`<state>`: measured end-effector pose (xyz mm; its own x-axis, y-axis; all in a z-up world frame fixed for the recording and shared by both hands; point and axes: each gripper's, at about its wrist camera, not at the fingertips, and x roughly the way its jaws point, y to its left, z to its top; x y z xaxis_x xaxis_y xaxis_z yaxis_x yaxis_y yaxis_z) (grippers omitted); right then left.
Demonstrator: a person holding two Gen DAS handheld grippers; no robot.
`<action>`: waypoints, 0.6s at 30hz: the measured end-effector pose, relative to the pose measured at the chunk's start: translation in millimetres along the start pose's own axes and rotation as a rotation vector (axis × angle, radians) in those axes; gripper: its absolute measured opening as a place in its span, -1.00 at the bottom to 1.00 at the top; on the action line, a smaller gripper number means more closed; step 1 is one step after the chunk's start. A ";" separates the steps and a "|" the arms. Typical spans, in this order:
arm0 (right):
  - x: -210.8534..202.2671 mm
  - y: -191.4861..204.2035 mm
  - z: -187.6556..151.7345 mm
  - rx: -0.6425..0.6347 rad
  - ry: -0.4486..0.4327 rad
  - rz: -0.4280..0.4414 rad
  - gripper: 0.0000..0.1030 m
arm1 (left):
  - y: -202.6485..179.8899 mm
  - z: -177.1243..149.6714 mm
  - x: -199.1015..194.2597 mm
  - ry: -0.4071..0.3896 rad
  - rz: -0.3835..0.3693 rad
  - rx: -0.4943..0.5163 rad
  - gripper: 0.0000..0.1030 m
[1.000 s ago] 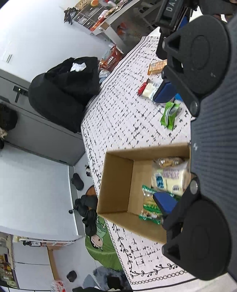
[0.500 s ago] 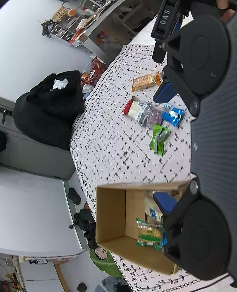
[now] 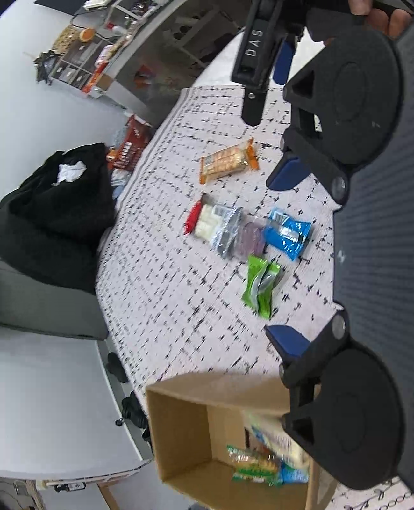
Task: Organize snacks
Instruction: 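Withdraw both tools from the box toward the remaining snacks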
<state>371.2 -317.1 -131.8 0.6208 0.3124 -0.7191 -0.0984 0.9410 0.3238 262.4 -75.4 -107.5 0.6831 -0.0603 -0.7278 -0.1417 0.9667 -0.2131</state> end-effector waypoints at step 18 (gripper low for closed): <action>58.9 -22.2 4.5 0.051 0.113 0.041 0.50 | -14.1 -15.4 85.1 0.132 -0.008 0.048 0.47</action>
<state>413.4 -320.2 -178.6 0.5253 0.3656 -0.7683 -0.0804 0.9203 0.3830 311.5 -98.0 -176.5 0.5830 -0.0971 -0.8067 -0.1005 0.9766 -0.1901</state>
